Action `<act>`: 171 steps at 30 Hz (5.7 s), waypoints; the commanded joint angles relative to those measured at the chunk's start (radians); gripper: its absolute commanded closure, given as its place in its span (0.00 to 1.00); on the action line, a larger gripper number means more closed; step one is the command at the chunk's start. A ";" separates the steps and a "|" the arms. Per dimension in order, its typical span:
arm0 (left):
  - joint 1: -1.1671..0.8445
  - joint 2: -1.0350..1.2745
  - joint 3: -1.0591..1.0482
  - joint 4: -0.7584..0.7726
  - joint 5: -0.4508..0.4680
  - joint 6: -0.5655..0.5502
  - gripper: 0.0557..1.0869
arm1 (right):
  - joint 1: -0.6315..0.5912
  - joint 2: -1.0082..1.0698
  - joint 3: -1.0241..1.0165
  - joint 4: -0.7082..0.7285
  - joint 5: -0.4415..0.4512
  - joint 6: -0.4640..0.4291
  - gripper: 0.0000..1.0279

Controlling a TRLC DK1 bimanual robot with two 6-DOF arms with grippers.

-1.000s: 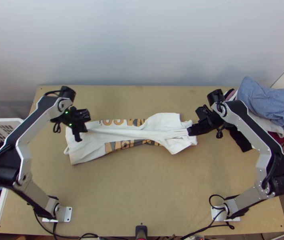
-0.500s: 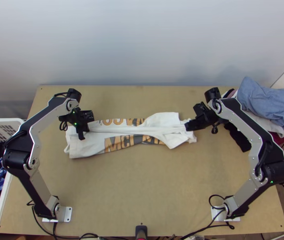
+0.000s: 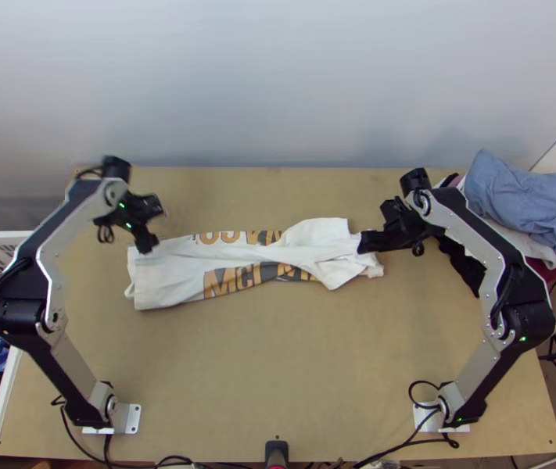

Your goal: Fold the t-shirt

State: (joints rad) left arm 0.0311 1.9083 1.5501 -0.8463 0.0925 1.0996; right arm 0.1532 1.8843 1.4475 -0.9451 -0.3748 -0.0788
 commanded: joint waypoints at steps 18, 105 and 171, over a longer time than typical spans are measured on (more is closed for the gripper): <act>-0.097 -0.252 0.045 -0.313 0.182 -0.409 0.05 | -0.119 -0.067 0.220 -0.106 0.140 0.016 0.11; 0.336 0.009 -0.107 -0.396 0.381 -0.638 0.05 | 0.118 0.090 0.102 -0.027 -0.084 -0.075 0.97; 0.406 0.101 -0.047 -0.436 0.745 -0.662 0.96 | 0.164 -0.090 0.122 -0.132 -0.237 -0.049 0.97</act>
State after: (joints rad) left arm 0.3786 2.0251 1.4765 -1.2079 0.8326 0.3656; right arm 0.3424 1.8671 1.5517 -1.0317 -0.5632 -0.1253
